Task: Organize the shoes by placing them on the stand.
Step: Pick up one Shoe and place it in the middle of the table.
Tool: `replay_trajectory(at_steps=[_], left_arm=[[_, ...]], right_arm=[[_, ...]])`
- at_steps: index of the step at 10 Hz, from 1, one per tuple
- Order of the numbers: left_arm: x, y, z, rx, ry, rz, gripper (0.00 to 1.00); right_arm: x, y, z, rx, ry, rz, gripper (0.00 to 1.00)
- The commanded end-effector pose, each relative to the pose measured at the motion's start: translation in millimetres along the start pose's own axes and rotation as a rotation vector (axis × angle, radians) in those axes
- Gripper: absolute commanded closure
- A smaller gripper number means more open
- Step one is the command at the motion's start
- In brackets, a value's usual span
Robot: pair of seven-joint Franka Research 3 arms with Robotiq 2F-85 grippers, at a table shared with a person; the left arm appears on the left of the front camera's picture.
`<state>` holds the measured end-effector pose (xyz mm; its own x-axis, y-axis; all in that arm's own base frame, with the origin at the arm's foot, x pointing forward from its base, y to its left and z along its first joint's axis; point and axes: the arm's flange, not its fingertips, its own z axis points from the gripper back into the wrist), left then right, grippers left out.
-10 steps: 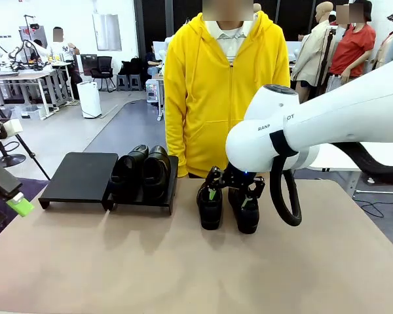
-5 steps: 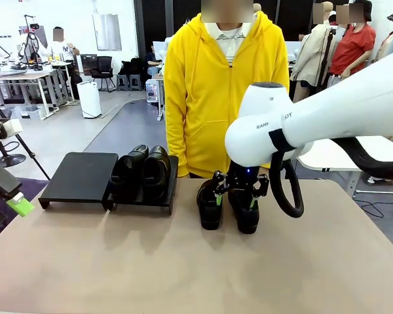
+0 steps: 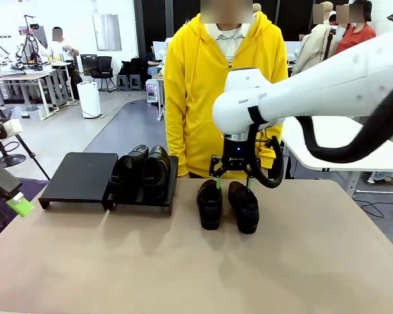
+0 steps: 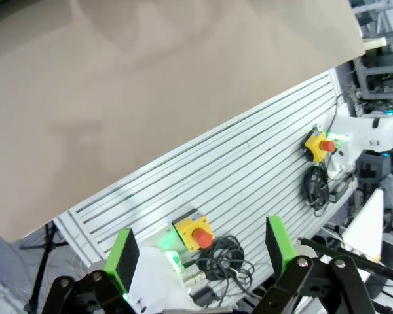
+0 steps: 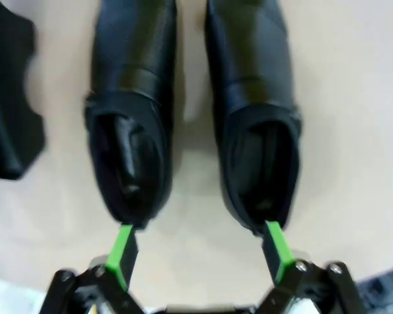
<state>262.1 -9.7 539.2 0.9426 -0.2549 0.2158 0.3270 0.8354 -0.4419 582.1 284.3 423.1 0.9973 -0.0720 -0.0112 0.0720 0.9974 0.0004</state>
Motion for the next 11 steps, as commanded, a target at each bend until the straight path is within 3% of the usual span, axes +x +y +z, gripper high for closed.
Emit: replay_trajectory(at_steps=[1,11], left_arm=[[-0.1,0.2,2.3,-0.017,0.000,-0.005,0.00],[-0.1,0.2,2.3,-0.017,0.000,-0.005,0.00]], right_arm=[[12.2,22.7,-0.6,-0.040,0.019,-0.044,0.00],[25.5,48.9,-50.2,-0.079,0.095,-0.070,0.00]])
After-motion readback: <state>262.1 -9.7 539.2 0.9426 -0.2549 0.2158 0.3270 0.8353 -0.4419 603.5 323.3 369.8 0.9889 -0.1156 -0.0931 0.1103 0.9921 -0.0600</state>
